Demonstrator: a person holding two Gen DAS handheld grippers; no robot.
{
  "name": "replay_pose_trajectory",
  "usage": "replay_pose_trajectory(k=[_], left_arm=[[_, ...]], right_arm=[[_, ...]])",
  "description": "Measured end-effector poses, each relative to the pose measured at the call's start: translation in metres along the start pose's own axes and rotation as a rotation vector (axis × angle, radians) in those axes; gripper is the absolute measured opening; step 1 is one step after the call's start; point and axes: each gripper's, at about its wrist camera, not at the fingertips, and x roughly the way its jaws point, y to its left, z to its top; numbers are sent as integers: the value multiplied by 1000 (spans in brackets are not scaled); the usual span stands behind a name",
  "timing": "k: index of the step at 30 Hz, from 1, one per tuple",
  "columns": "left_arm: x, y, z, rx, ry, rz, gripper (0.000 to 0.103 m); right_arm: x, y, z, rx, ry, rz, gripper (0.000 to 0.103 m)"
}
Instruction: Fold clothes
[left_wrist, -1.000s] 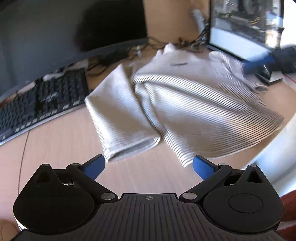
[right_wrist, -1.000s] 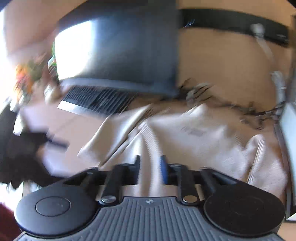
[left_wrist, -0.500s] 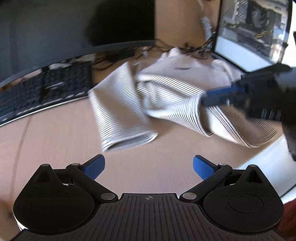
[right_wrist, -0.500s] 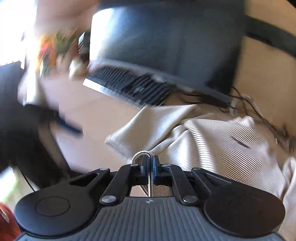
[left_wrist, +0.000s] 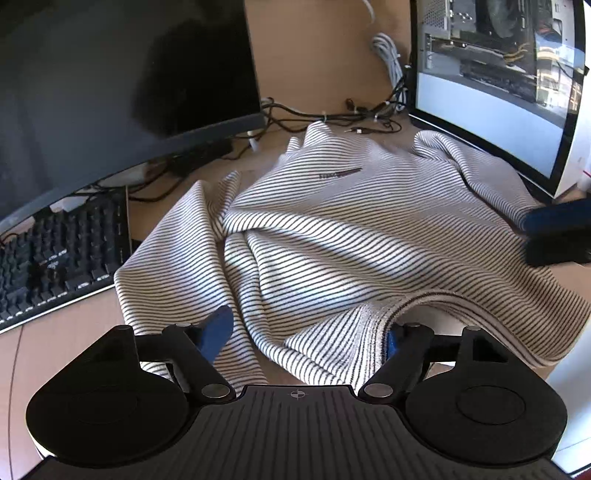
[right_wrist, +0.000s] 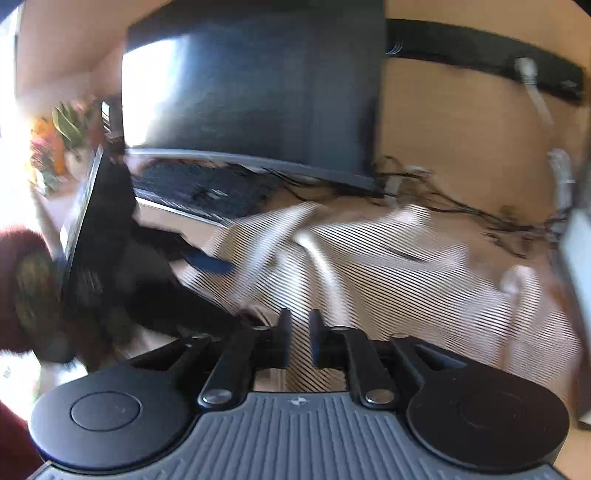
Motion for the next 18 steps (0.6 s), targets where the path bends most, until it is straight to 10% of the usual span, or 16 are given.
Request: replay_pose_trajectory(k=[18], left_arm=[[-7,27,-11,-104,45,41,93]], right_arm=[[-23,-17,-91,-71,101,-351,44]])
